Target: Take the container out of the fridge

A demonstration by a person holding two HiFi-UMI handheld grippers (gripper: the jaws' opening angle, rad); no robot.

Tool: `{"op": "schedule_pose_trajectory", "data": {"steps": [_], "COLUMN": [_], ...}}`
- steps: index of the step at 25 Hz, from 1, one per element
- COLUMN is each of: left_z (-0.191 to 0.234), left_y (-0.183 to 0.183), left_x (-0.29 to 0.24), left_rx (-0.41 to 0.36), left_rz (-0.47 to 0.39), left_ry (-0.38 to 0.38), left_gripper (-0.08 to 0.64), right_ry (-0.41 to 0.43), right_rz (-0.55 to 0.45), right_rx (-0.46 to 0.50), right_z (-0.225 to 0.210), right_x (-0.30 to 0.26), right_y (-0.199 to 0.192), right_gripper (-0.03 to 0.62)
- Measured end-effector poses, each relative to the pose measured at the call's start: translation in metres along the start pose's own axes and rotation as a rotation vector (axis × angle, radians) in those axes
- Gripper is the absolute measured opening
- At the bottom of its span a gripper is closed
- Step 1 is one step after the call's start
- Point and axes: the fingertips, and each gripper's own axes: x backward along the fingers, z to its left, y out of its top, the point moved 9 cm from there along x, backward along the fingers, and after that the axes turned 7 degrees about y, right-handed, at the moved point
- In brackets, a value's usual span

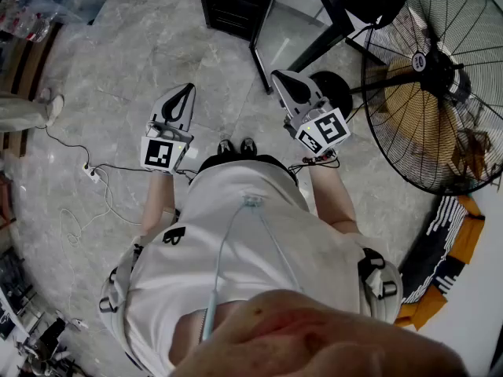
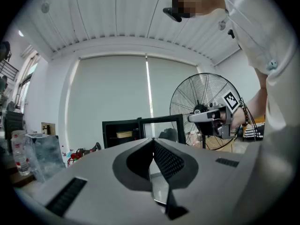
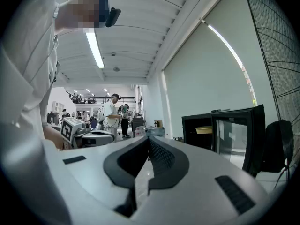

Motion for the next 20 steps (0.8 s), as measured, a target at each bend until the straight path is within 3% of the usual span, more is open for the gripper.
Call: {"op": "schedule_pose_trajectory", "data": {"steps": [4, 20], "left_z": [0.0006, -0.0038], "left_y": [-0.0061, -0.0059], "left_x": [0.0016, 0.0002], "left_rx": [0.005, 0.013], "left_rz": [-0.042, 0.019], "left_ry": [-0.007, -0.005], "left_gripper": [0.008, 0.008], "right_ry": [-0.001, 0.039], "right_rz": [0.003, 0.018], "right_rx": [-0.008, 0.001], "right_z": [0.0025, -0.002], "right_x": [-0.0003, 0.0014], "right_y": [-0.0005, -0.0002], "right_gripper": [0.017, 0.018]}}
